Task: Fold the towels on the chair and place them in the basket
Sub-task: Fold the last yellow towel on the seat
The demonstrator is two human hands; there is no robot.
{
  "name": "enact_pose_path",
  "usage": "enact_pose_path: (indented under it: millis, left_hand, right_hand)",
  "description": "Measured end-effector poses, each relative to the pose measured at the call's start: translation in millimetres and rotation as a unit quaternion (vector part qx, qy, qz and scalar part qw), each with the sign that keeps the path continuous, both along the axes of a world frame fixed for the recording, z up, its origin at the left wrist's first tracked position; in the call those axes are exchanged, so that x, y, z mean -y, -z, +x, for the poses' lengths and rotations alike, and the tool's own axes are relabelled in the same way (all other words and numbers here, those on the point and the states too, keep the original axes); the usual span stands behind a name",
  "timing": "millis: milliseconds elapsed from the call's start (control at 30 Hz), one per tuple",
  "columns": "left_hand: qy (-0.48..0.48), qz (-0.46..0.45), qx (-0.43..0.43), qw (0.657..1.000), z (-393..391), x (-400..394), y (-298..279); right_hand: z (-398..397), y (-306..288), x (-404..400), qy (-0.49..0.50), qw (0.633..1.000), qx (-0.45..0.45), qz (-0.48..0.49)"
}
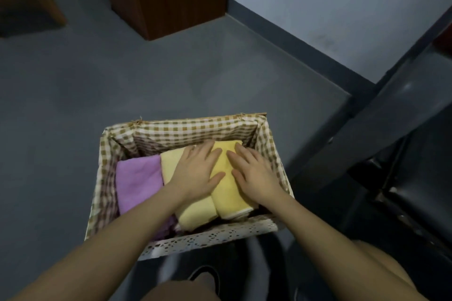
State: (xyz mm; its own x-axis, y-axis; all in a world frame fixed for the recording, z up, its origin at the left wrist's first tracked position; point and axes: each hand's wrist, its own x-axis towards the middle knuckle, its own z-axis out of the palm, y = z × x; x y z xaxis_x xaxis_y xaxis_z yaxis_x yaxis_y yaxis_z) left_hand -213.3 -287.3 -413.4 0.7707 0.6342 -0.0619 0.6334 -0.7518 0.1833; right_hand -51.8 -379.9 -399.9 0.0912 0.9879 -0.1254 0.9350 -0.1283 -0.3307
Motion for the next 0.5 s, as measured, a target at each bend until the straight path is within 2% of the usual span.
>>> enact_pose_path:
  millis: [100, 233, 400, 500]
  left_hand:
    - [-0.009, -0.037, -0.061, 0.997, -8.2, 3.6, 19.2]
    - [0.01, -0.012, -0.117, 0.993, -4.9, -3.6, 40.6]
    - [0.006, -0.034, -0.126, 0.991, -9.0, -4.0, 43.4]
    - [-0.01, -0.038, -0.095, 0.995, -15.8, -3.0, 25.2]
  right_hand:
    - [0.8, 13.0, -9.5, -0.045, 0.998, 0.013, -0.042]
    - [-1.6, 33.6, -8.6, -0.073, 0.988, 0.06, -0.121]
    - [-5.5, 36.3, -14.9, -0.074, 0.983, 0.059, -0.155]
    - [-5.6, 18.1, -20.7, -0.07, 0.99, 0.038, -0.115]
